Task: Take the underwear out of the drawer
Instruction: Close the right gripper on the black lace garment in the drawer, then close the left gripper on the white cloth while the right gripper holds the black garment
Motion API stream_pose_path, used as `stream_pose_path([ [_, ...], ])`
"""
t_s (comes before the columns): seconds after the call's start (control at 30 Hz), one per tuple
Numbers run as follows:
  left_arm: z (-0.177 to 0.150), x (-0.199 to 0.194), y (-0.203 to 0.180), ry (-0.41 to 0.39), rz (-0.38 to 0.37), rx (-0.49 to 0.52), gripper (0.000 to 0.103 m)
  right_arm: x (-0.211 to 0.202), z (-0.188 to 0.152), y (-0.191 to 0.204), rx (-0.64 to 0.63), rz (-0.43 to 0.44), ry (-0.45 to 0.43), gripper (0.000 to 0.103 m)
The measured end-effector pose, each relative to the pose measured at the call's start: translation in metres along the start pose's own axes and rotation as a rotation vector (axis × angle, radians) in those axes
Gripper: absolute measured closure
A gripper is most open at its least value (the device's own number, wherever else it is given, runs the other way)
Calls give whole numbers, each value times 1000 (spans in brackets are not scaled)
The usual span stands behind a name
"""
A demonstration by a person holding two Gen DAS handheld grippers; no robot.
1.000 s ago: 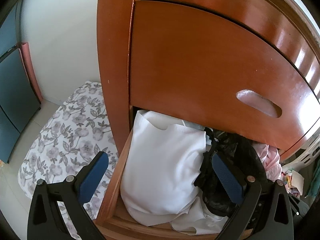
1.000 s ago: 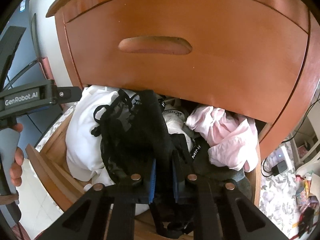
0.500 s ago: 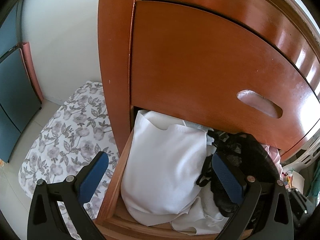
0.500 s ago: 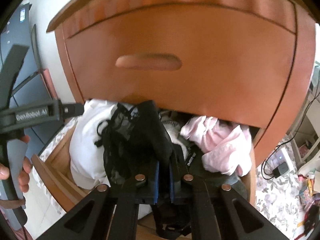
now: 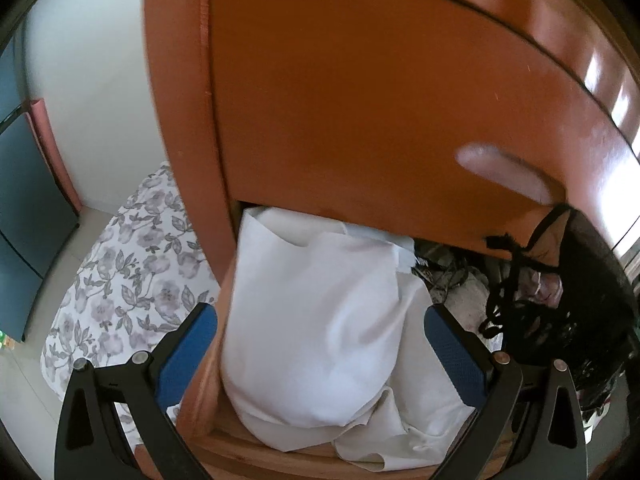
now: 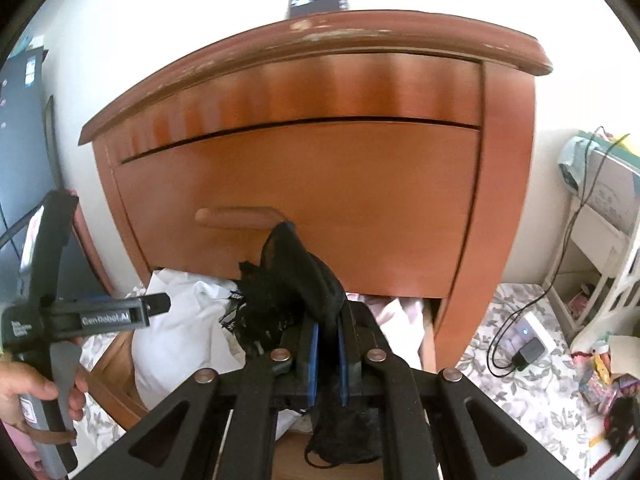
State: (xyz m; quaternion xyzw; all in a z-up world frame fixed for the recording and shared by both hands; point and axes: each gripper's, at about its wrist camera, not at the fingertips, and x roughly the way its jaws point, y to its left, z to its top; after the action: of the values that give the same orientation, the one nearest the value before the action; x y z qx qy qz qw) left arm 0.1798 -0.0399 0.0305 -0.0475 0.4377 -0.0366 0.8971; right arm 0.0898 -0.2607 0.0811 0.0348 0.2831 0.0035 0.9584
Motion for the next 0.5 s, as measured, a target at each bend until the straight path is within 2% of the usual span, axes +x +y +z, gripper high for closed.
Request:
stream_pose_path([
  [0.1,0,8,-8,17,-6,21,0,1,0,-8,20,-9,5,95],
  [0.37,5,33,-23,78,48,56,0,7,-2,-10,37,-18,5,95],
  [0.5,9,30,-29,65,74,84,0,5,-1,-10,36,-17,5,95],
])
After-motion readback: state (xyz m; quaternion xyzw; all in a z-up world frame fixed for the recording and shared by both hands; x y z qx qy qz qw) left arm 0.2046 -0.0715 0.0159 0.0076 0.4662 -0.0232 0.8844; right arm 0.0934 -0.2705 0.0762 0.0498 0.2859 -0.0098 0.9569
